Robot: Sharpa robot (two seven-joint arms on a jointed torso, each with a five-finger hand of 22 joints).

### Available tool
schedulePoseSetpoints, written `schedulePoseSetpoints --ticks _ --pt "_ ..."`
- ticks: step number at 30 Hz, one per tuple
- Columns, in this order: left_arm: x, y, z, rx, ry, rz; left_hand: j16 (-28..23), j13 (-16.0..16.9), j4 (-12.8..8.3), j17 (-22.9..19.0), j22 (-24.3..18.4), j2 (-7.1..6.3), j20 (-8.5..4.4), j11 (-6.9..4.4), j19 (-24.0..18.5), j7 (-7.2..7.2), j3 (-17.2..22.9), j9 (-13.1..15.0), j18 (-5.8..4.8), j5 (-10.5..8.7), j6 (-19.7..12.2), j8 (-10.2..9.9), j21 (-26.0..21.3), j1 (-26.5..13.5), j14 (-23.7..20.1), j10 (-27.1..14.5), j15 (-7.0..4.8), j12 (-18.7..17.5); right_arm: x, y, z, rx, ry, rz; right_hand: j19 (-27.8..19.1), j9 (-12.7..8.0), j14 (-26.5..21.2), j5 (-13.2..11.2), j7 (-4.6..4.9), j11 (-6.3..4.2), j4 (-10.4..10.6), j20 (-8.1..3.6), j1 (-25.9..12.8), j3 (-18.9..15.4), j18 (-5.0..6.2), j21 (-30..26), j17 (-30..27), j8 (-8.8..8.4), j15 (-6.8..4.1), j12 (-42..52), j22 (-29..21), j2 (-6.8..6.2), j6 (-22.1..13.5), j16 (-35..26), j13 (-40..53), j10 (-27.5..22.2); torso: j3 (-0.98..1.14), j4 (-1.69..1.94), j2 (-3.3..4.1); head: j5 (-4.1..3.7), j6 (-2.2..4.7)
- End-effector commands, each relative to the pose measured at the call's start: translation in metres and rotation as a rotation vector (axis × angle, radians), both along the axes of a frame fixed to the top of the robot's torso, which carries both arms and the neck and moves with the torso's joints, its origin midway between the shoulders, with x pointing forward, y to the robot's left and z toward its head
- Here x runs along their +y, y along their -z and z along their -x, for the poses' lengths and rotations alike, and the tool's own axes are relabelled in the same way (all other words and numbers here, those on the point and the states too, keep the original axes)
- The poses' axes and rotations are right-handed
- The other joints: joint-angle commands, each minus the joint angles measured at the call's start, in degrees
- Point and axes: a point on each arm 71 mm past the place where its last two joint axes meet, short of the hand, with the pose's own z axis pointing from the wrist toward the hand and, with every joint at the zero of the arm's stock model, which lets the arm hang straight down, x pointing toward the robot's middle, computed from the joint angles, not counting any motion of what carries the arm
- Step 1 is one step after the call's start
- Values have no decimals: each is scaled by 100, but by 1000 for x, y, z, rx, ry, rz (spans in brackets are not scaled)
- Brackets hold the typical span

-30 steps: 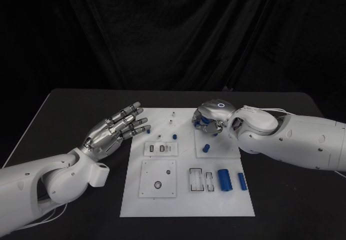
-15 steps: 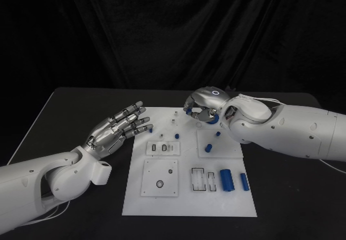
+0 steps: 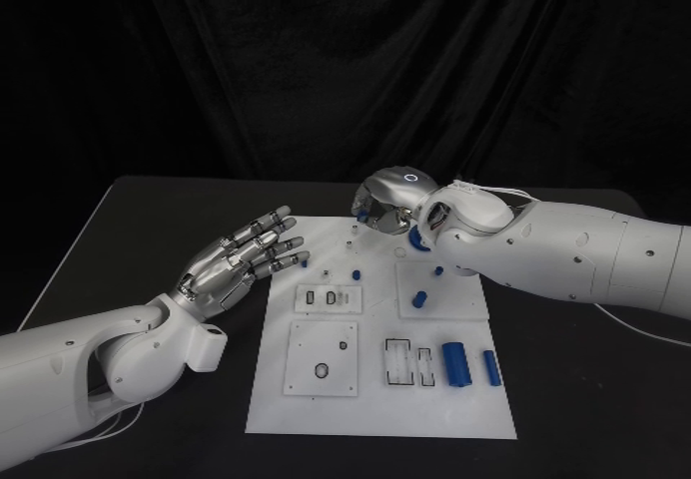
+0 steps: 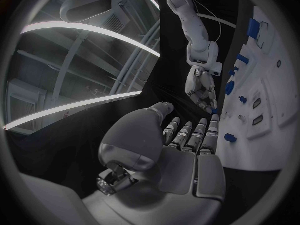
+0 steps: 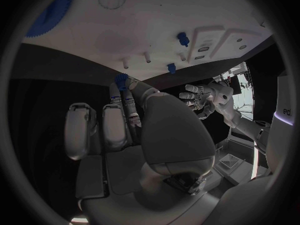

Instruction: Assemble the parts on the task board

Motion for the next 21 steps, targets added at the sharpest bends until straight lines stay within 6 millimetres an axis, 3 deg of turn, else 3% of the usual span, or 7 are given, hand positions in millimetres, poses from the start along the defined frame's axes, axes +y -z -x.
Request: schedulePoseSetpoints --ticks 1,8,21 --pt "3 -12 2 -123 -28 126 -8 5 10 -2 -8 -4 10 -1 -17 18 26 9 -84 -17 14 23 -31 -37 -18 38 4 27 2 2 -2 6 -10 -1 -1 7 50 -33 -6 -197 37 -42 -18 4 -13 -18 5 -26 -39 -26 5 -23 25 -39 0 254 -5 8 -2 5 13" --pt "2 -12 2 -122 -27 126 -8 5 10 -2 -8 -4 10 -1 -17 18 26 9 -84 -17 14 23 -31 -37 -18 38 4 27 7 9 -5 31 -7 20 -5 29 44 -84 2 -184 83 -37 -45 -17 -12 -27 -15 -68 -31 -111 1 -44 -27 -58 -6 238 4 -30 -11 54 -14" --pt "0 -11 0 -121 -22 126 -8 9 6 -2 -9 0 8 1 -14 35 54 6 -82 -11 3 23 -30 -49 -23 46 -1 27 10 14 -5 46 -11 28 -6 35 42 -95 7 -178 98 -34 -49 -18 -12 -29 -21 -82 -26 -139 1 -43 -44 -63 -7 233 -1 -28 -11 38 -50"
